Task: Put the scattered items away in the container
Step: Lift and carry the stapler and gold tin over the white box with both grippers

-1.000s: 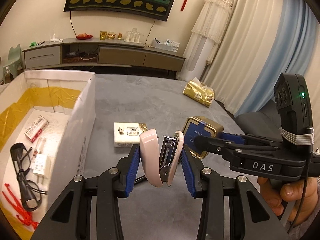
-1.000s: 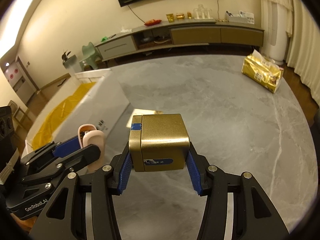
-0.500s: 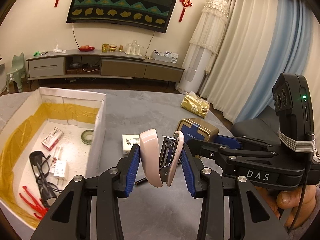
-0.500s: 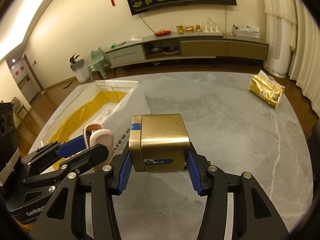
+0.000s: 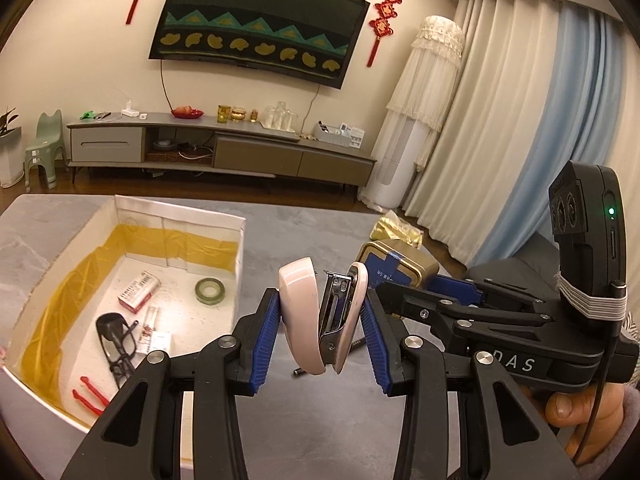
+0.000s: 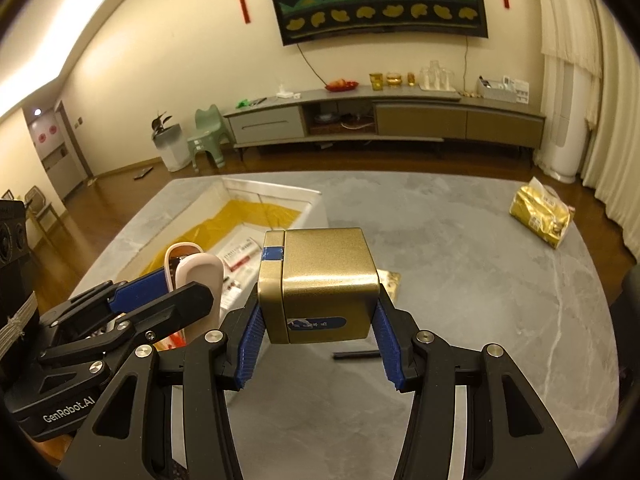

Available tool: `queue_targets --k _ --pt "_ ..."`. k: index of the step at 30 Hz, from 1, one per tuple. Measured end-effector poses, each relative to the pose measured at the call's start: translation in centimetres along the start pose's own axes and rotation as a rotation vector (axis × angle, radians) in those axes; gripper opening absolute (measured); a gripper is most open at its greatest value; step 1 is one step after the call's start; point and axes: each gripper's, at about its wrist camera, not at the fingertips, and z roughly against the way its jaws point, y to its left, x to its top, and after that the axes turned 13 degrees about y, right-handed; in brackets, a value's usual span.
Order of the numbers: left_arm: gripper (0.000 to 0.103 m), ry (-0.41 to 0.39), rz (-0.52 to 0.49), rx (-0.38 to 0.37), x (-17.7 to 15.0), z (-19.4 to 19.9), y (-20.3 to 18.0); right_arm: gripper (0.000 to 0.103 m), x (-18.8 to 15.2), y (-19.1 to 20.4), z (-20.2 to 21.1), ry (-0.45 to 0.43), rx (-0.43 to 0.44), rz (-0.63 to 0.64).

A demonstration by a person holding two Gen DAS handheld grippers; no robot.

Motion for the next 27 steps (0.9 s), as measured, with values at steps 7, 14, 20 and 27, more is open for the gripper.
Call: queue_targets --k 7,14,20,27 --pt "0.042 -0.027 0.036 0.000 0.4 1.9 2.2 0.053 1.1 3.2 0.0 -0.016 0.009 0.036" --pt "0.042 -0.058 0.081 0.012 0.9 3.8 5.1 0.053 2.4 6.2 -0.4 -0.040 0.026 0.082" --pt "0.042 -0.075 0.127 0.027 1.0 4.9 7.8 0.053 3.2 8.3 -1.4 -0.043 0.031 0.117" --pt "0.042 -0.072 0.163 0.039 0.9 4.9 10.1 0.053 4.0 8.7 -2.6 -0.041 0.031 0.116"
